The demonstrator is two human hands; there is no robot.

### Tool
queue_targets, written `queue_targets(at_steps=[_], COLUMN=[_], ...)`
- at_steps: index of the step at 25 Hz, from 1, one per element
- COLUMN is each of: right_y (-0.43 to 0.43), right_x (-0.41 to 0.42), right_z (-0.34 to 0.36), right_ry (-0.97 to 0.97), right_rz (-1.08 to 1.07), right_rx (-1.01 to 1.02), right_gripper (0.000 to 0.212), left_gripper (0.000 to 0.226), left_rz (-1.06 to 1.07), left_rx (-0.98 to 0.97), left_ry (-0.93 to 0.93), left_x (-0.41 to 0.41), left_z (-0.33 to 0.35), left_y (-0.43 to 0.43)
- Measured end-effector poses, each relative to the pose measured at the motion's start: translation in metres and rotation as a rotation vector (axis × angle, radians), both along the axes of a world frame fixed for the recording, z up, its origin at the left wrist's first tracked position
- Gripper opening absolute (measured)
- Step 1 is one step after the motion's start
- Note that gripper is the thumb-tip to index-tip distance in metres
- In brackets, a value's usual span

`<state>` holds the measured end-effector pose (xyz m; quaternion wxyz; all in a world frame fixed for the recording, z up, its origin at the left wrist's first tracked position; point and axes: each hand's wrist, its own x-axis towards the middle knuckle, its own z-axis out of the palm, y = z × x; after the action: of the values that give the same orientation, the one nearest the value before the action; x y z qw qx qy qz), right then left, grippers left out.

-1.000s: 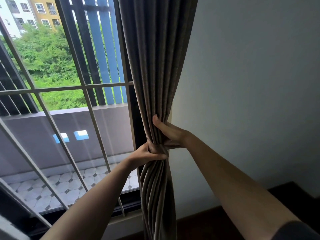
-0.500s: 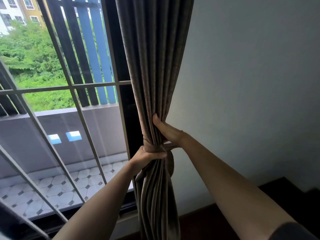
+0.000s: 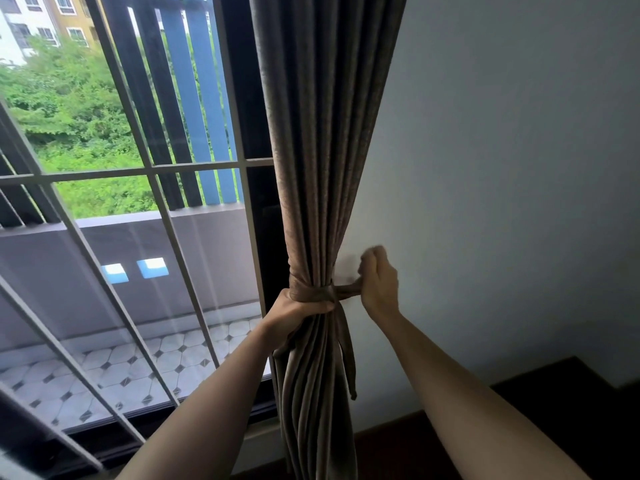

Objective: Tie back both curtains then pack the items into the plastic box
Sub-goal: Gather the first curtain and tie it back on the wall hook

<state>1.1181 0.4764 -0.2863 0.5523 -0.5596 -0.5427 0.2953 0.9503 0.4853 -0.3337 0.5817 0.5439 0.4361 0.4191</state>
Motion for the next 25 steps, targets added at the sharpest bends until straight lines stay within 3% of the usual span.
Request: queue_targets(at_steps=[3,6,9,11,14,19,25], right_y=[-0.006,-0.004,-0.005,-0.007,-0.006,-0.013,-0.025], right_x=[0.011,0.016,0.013,0.015,0.027,0.021,0.010], right_z=[-0.030,-0.037,-0.040,-0.041,-0.027,0.007,0.026], right_ry=[-0.152,-0.019,0.059,0.066,0.013,-0.057,0.005], right_rz=[0.046,0.204,0.453,0.527,0.448,0.405,0.476], right_rx=[-0.372,-0.560,-0.649,-0.609,-0.483,-0.440,-0.452], right_gripper=[0.028,0.012,0.032,0.025,0.008,0.018,0.017], left_gripper=[0.046,0.045,0.046,0.042,0.039,0.043,0.051], left_rz=[-0.019,-0.029,-0.032,-0.036,-0.041,-0.018,0.052], left_rx=[-0.004,0.001,0.010,0.010,0.015,0.034,0.102], left_ry=[0.030,0.026,0.040,0.031,0.037,0.061,-0.006], left_x=[-0.003,-0.002,-0.001,-0.002,-0.004,-0.006,-0.014], left_z=[0.001,0.003,0.004,0.004,0.005,0.008,0.001], left_y=[0.001,0.000,-0.003,-0.004,-0.005,-0.010,-0.028])
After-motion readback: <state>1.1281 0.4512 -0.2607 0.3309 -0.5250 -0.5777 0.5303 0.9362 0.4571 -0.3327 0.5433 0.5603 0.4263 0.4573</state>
